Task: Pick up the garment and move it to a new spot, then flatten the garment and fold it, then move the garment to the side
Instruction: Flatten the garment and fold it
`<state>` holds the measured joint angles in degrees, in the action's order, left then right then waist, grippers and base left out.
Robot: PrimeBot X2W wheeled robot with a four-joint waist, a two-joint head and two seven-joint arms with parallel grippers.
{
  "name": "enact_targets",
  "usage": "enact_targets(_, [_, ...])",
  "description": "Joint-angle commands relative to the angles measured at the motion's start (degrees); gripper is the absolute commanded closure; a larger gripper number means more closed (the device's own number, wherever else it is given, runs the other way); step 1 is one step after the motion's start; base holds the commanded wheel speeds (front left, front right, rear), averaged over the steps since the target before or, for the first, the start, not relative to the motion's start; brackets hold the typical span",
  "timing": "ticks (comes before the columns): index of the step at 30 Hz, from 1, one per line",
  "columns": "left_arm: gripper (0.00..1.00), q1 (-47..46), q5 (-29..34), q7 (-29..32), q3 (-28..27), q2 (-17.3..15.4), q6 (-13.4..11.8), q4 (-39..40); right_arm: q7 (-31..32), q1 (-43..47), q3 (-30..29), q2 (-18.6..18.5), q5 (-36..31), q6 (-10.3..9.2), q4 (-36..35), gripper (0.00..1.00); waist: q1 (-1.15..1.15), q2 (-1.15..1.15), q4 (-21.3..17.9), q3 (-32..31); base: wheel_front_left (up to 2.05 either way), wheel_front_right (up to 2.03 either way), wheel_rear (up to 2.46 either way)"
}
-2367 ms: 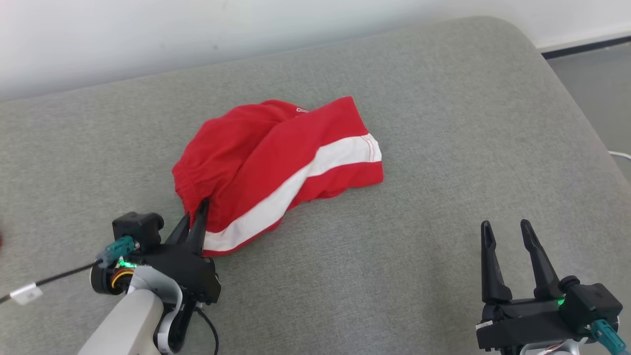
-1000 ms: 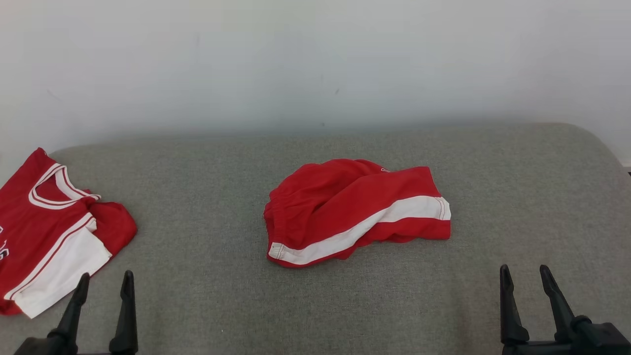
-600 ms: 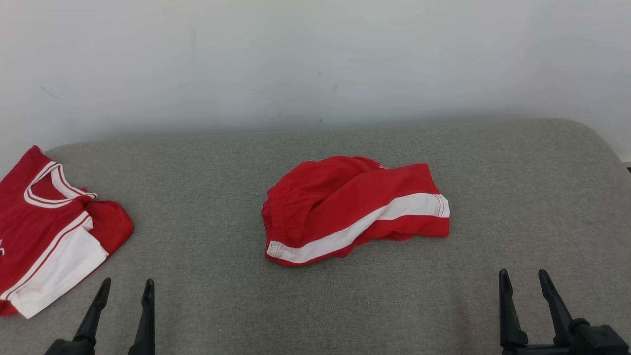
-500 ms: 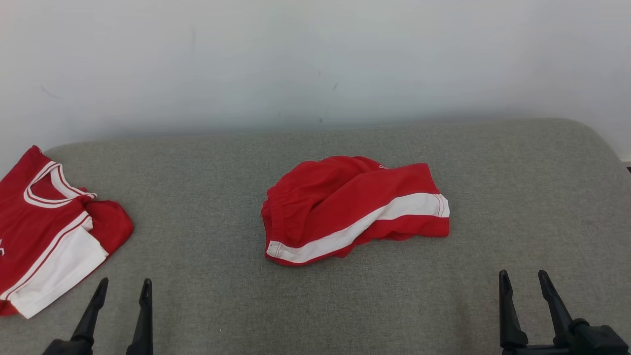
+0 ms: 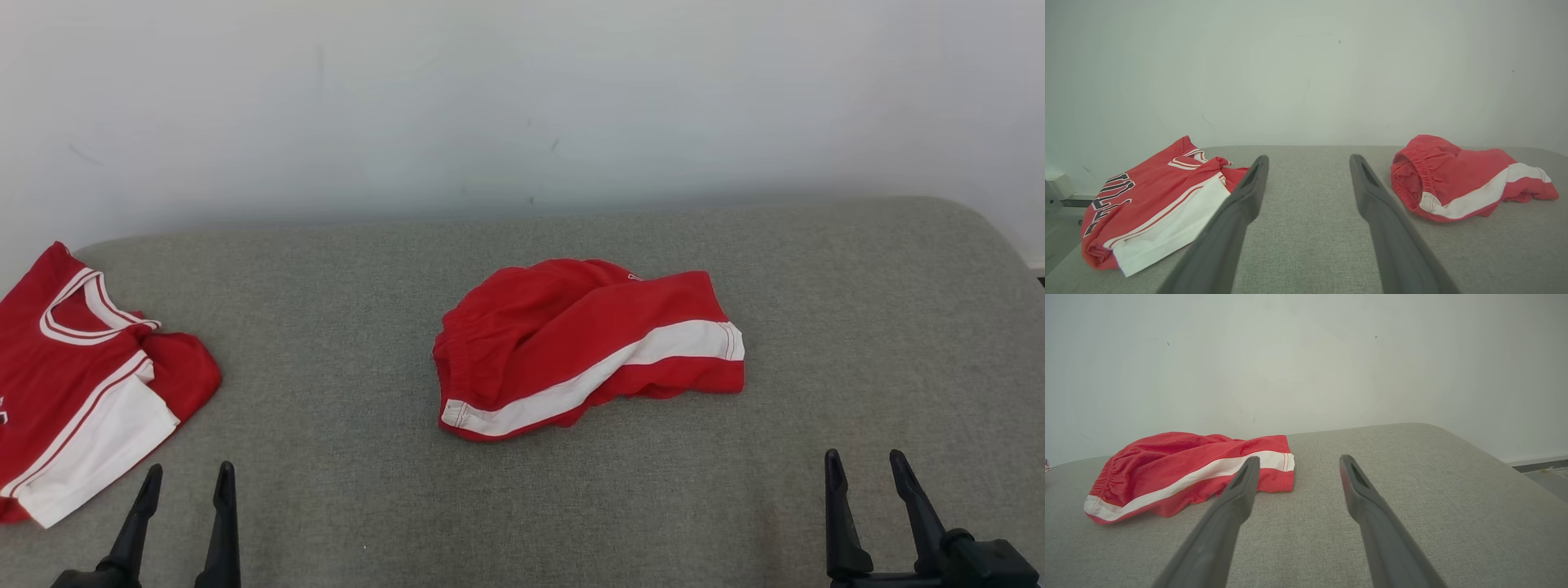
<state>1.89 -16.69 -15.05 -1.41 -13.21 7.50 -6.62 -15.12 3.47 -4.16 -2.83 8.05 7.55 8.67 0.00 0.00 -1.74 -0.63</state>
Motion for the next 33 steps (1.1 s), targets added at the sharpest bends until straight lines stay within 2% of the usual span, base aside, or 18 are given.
enact_targets(1, [0.0,0.7,-0.2,-0.2,0.2,-0.3,-0.1,0.3,-0.1,0.1,0.1,-0.1,0.4,-0.12,0.0,0.0,0.0,0.0,0.0,0.0,0.0,0.0,0.0])
enact_targets(33, [0.0,-0.9,-0.9,-0.2,1.0,-0.7,0.0,-1.5,-0.1,-0.8,0.7,-0.1,-0.2,-0.12,0.5,0.0,0.0,0.0,0.3,0.2,0.0,0.0,0.0])
